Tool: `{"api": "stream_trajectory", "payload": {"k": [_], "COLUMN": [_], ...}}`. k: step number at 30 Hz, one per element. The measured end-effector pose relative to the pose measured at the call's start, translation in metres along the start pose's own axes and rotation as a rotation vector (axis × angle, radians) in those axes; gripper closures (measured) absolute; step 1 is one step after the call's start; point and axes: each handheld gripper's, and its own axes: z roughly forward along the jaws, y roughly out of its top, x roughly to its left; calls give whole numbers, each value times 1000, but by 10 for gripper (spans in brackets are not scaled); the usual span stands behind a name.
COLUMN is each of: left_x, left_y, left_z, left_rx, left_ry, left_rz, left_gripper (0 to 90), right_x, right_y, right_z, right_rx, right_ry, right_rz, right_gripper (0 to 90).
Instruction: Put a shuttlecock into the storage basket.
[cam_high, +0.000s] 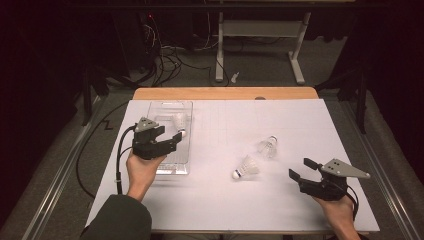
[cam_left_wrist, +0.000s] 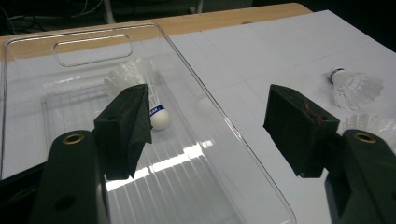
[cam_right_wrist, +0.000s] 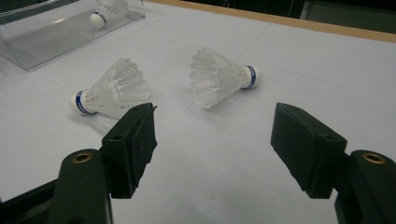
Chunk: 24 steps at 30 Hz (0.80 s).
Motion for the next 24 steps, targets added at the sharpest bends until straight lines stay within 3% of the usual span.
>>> {"api": "stream_trajectory", "payload": {"k": [7,24], "left_x": [-3,-5], "left_y": [-6,-18], "left_z": [-4,-12], "left_rx": [-11,-24], "left_ry": [-6,-23], "left_rz": [15,8], "left_gripper": [325,323], "right_x": [0,0], "right_y": [0,0], "right_z": [0,-1], "right_rx": [-2,-4], "right_ry": [0,-1], "right_rz": [0,1], "right_gripper": [311,310]}}
